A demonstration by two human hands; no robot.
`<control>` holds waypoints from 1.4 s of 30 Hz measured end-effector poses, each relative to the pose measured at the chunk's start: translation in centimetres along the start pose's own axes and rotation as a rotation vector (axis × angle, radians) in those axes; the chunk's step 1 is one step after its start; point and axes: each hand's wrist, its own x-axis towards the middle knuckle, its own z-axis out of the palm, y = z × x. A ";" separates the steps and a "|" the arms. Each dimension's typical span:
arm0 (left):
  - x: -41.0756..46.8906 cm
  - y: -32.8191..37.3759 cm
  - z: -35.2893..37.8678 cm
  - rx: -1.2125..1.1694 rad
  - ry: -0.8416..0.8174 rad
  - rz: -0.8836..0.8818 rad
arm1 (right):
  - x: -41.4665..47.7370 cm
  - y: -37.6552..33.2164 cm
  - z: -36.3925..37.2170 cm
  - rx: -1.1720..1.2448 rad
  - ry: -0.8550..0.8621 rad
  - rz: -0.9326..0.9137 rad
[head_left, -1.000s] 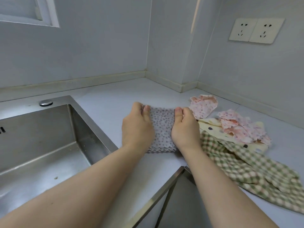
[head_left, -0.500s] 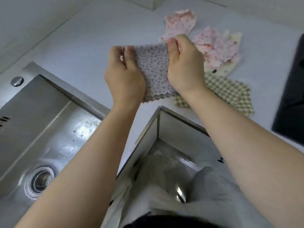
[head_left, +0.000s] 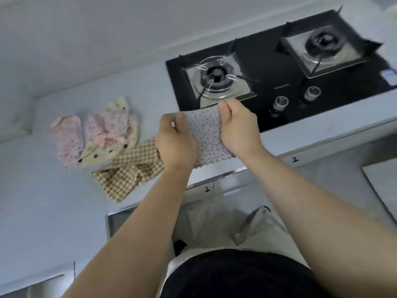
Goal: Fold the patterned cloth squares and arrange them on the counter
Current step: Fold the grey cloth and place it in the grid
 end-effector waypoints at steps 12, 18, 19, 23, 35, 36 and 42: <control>-10.6 18.1 30.2 -0.008 -0.492 0.152 | 6.3 14.2 -32.5 -0.159 0.370 0.320; -14.5 22.6 40.3 -0.004 -0.613 0.215 | 7.4 20.2 -41.4 -0.110 0.546 0.432; -14.9 23.1 41.8 -0.005 -0.629 0.228 | 7.8 21.1 -42.5 -0.109 0.562 0.442; -15.1 24.6 48.1 -0.004 -0.674 0.256 | 10.8 24.6 -46.4 -0.109 0.571 0.487; -12.3 30.3 65.8 0.032 -0.936 0.042 | 24.2 33.9 -58.6 -0.240 0.368 0.592; -12.1 30.7 66.6 0.008 -1.001 0.036 | 25.0 34.6 -59.6 -0.222 0.340 0.621; -10.2 32.3 72.1 0.070 -1.108 0.171 | 29.3 39.5 -64.5 -0.031 0.202 0.676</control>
